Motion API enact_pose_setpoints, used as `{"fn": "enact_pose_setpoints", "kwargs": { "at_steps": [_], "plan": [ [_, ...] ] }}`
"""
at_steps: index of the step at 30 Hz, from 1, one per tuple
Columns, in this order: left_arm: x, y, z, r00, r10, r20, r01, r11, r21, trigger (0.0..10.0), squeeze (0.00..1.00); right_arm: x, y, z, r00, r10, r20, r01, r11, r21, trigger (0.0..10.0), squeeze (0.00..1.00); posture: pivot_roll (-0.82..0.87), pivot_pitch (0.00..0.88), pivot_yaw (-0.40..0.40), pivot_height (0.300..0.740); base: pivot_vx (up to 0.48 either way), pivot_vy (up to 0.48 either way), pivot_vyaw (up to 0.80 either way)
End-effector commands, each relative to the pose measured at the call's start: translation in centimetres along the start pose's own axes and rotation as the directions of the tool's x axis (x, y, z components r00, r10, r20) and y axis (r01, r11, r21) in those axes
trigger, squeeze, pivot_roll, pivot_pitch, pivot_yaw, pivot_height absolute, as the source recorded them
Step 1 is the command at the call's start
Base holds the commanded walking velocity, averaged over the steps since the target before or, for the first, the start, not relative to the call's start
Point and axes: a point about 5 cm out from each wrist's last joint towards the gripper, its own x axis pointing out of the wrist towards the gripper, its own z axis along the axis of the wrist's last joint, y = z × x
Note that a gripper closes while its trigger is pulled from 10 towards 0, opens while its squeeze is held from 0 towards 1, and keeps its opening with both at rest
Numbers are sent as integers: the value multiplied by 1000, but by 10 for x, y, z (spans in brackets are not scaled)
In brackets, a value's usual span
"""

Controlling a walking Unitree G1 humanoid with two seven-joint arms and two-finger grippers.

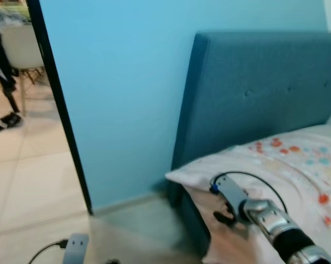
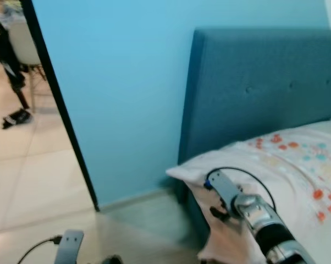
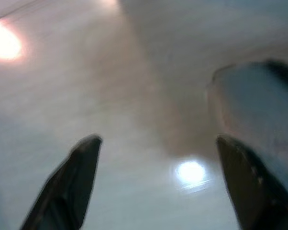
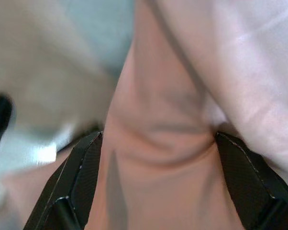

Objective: Clean up the room

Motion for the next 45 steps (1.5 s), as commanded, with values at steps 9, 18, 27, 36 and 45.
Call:
{"fn": "enact_pose_setpoints", "kwargs": {
  "at_steps": [9,18,27,36,45],
  "plan": [
    [-4,-2,-17,998,-38,-49,42,996,80,10000,0,-1,-19,-18,992,-75,-102,75,997,-3,10000,0,37,133,-63,575,0,-213,0],
    [-2,-3,-8,999,-37,-17,38,996,81,10000,0,-3,-28,-13,991,-107,-79,107,994,-3,10000,0,37,125,-55,575,0,-107,0],
    [-2,-3,-9,999,-38,-14,39,996,80,10000,0,-4,-34,-13,986,-136,-97,130,989,-64,10000,0,40,125,-60,575,0,0,0],
    [-4,-4,-15,999,-36,-14,37,997,69,10000,0,-20,-64,-8,957,-277,-89,255,946,-200,10000,0,51,137,-74,575,0,0,0],
    [-6,0,-23,999,-31,-17,31,998,61,10000,0,-61,-120,1,855,-519,-6,504,833,-228,10000,0,51,157,-79,575,0,0,0]
  ]
}}
